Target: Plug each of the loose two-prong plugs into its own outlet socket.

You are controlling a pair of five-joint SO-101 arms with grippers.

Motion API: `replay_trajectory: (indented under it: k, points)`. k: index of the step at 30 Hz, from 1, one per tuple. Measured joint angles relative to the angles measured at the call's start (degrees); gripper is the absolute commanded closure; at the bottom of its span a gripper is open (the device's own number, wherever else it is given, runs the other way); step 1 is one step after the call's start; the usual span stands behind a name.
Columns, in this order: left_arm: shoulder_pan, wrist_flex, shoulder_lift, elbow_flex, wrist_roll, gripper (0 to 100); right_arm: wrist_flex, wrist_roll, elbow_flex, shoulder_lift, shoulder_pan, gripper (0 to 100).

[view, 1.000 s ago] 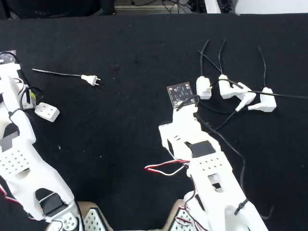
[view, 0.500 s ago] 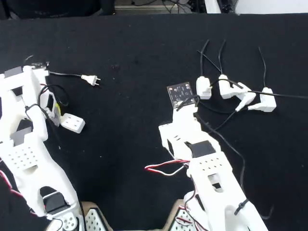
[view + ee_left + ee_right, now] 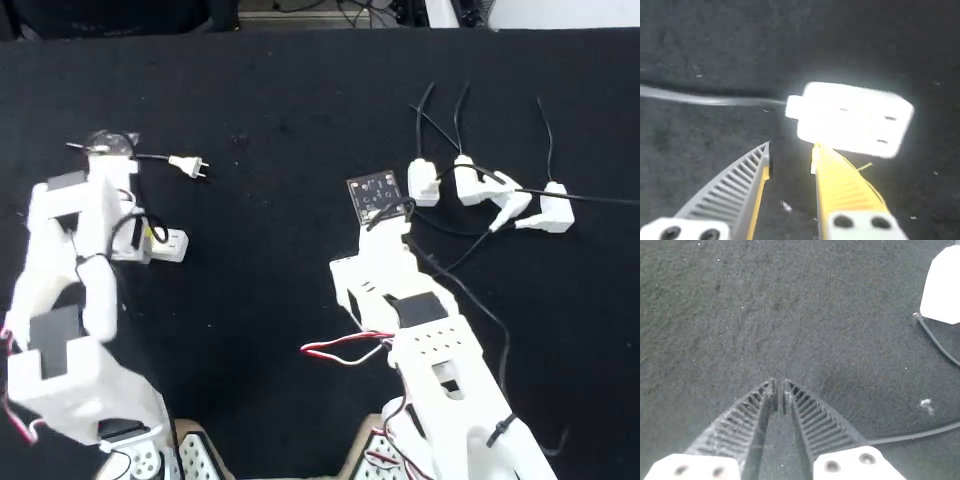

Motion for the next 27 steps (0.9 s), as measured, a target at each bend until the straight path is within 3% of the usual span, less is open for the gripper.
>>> replay_trajectory:
  k: [8,16,19,27]
  points:
    - [0.4,2.9,-10.6,0.6,-0.4,85,0.0,0.0,0.0,0.0,0.0,98.1]
    - [-2.3,-10.7,-1.4,0.8,-1.2,85,0.0,0.0,0.0,0.0,0.0,98.1]
    - [-3.6,-12.3,5.1,-0.7,-1.2,85,0.0,0.0,0.0,0.0,0.0,98.1]
    - [-1.7,-4.7,8.9,-5.5,-1.1,85,0.0,0.0,0.0,0.0,0.0,98.1]
